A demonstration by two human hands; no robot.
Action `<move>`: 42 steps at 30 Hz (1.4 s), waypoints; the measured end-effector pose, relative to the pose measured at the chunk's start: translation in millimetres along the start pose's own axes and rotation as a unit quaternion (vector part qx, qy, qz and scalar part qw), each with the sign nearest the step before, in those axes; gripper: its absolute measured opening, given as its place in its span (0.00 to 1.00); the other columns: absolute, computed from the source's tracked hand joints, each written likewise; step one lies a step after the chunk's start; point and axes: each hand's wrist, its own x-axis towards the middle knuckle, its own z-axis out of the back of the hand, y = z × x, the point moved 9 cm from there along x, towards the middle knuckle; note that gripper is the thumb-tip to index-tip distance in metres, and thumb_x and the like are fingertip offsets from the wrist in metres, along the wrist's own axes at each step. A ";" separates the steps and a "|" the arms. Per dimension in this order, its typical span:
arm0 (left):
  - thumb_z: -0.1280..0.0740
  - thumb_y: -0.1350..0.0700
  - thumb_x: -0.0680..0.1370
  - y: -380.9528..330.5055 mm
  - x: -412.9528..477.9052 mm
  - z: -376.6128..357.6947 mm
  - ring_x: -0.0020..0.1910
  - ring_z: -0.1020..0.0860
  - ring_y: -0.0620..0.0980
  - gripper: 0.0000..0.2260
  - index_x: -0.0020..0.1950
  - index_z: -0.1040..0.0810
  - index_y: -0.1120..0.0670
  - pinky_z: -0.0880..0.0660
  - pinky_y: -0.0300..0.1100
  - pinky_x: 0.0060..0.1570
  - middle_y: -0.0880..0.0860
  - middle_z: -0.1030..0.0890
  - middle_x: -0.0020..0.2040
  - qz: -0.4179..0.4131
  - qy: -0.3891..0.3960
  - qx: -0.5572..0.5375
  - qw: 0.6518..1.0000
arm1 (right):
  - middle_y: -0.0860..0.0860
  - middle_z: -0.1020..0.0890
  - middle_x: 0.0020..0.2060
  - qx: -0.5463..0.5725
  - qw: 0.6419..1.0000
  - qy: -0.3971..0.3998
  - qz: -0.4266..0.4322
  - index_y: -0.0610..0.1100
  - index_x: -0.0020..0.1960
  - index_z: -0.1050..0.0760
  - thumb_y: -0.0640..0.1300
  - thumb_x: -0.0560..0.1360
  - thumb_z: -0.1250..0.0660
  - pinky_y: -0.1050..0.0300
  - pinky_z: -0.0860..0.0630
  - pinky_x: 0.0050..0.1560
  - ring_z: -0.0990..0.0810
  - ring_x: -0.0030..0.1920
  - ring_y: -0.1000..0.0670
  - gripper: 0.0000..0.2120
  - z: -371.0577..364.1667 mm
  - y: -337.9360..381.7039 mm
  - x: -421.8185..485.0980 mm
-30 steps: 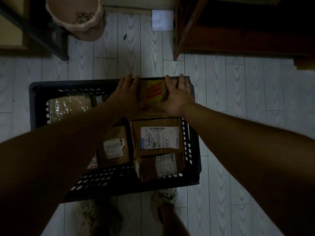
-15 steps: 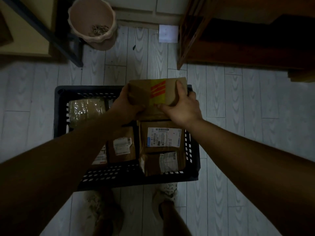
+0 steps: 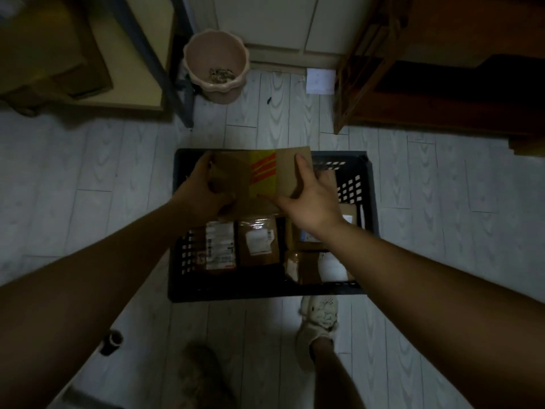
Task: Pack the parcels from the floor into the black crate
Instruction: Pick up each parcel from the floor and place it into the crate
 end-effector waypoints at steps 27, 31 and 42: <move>0.37 0.54 0.79 158.3 -41.4 -64.9 0.61 0.26 0.58 0.26 0.74 0.44 0.49 0.26 0.53 0.60 0.56 0.29 0.67 0.109 0.048 0.028 0.993 | 0.46 0.45 0.74 0.070 0.994 0.084 -0.032 0.57 0.77 0.49 0.45 0.74 0.30 0.49 0.29 0.65 0.35 0.70 0.42 0.39 -137.9 -14.3 3.3; 0.39 0.49 0.80 168.2 -35.9 -69.6 0.56 0.25 0.55 0.22 0.72 0.38 0.53 0.26 0.51 0.57 0.56 0.26 0.63 0.141 0.051 0.059 0.987 | 0.45 0.42 0.73 0.040 0.991 0.127 -0.016 0.51 0.77 0.49 0.45 0.74 0.30 0.53 0.31 0.65 0.33 0.69 0.43 0.39 -150.2 -5.5 14.4; 0.36 0.44 0.77 160.8 -10.7 -61.7 0.74 0.44 0.64 0.43 0.76 0.66 0.48 0.38 0.56 0.69 0.60 0.60 0.77 -0.007 0.021 0.408 0.913 | 0.45 0.46 0.76 -0.001 0.987 0.160 -0.003 0.61 0.75 0.65 0.37 0.75 0.34 0.52 0.28 0.59 0.31 0.68 0.42 0.48 -214.6 -23.2 -6.1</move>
